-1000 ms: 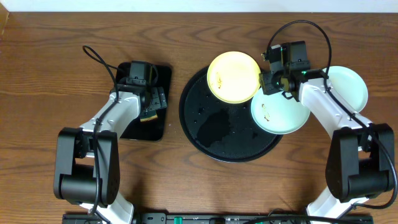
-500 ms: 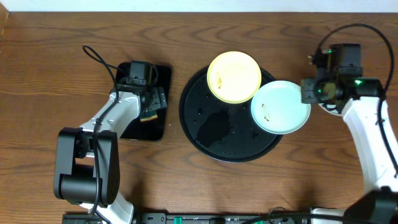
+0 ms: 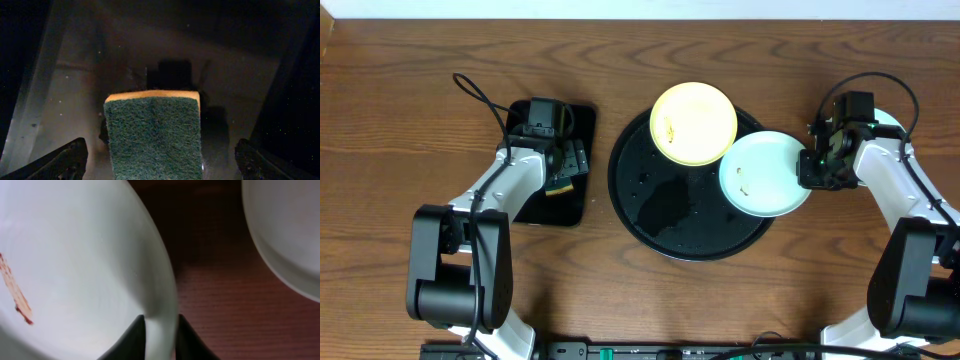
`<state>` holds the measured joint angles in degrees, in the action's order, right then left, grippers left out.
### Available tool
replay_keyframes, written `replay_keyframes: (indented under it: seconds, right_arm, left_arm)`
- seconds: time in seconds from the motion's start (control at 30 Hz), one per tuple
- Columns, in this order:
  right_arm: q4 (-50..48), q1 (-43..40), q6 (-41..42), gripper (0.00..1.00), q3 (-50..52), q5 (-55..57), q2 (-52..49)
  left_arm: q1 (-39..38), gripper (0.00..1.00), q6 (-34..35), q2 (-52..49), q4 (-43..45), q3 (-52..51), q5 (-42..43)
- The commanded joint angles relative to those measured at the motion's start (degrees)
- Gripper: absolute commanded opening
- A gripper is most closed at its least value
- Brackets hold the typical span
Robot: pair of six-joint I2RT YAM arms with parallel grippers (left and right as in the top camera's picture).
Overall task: Clean dirty plates on tray and stack at the side
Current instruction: 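Move the right gripper to the remaining pale green plate rim and grip it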
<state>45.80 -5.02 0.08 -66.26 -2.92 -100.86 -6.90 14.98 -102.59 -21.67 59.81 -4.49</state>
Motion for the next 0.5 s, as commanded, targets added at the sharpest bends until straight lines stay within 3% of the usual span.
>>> replay_keyframes:
  seconds: [0.0,0.23,0.37,0.47]
  right_arm:
    - [1.25,0.61,0.15,0.01,-1.38,-1.14,0.79]
    - [7.76,1.55,4.24,0.01,-2.29,-8.11,6.64]
    - [10.49,6.91,5.84,0.01,-1.44,-8.17,7.19]
    - [8.09,12.28,11.54,0.01,0.66,-8.04,7.17]
  left_arm:
    - [0.24,0.94,-0.15,-0.5,-0.09,0.42,-0.72]
    - [0.24,0.94,-0.15,-0.5,-0.09,0.42,-0.72]
    - [0.24,0.94,-0.15,-0.5,-0.07,0.42,-0.72]
    - [0.24,0.94,-0.15,-0.5,-0.09,0.42,-0.72]
